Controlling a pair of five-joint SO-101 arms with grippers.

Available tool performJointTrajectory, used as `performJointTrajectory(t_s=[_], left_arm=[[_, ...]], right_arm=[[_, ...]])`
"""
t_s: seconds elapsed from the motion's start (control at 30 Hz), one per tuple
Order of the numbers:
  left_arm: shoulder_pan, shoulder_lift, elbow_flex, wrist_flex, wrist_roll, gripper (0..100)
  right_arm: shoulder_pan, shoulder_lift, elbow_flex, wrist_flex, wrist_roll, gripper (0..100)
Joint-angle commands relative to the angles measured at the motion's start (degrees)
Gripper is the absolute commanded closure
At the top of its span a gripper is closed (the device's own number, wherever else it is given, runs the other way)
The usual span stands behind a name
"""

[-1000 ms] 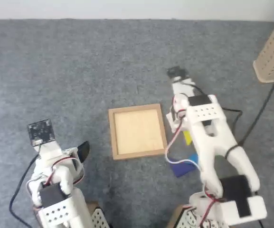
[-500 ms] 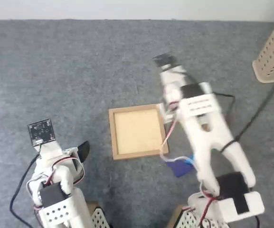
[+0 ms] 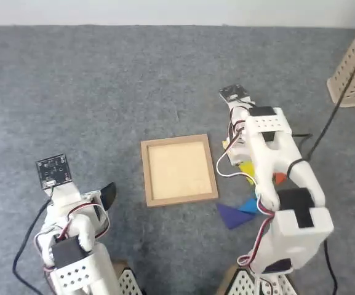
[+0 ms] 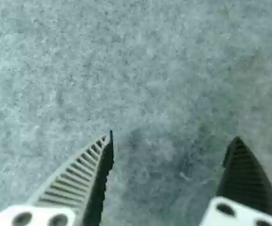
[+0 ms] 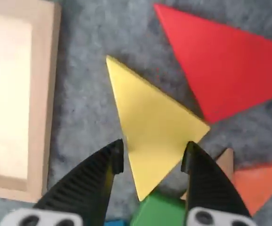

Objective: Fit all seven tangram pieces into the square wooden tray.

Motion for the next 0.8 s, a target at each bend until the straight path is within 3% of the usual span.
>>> performJointTrajectory(t_s=[0.0, 0.37, 0.6, 0.77], left_arm=[[0.09, -0.7, -0.75, -0.09, -0.09, 65], [0.09, -0.7, -0.75, -0.09, -0.09, 65], [0.09, -0.7, -0.75, -0.09, -0.09, 65], [0.09, -0.7, -0.75, -0.09, -0.09, 65]], right_arm=[[0.75, 0.22, -2.99, -2.15, 0.97, 78.9], [0.92, -6.81, -3.25, -1.71, 0.97, 78.7], [0.84, -1.01, -3.34, -2.07, 6.15, 62.0], [0.57, 2.33, -4.57, -2.68, 7.12, 61.4]])
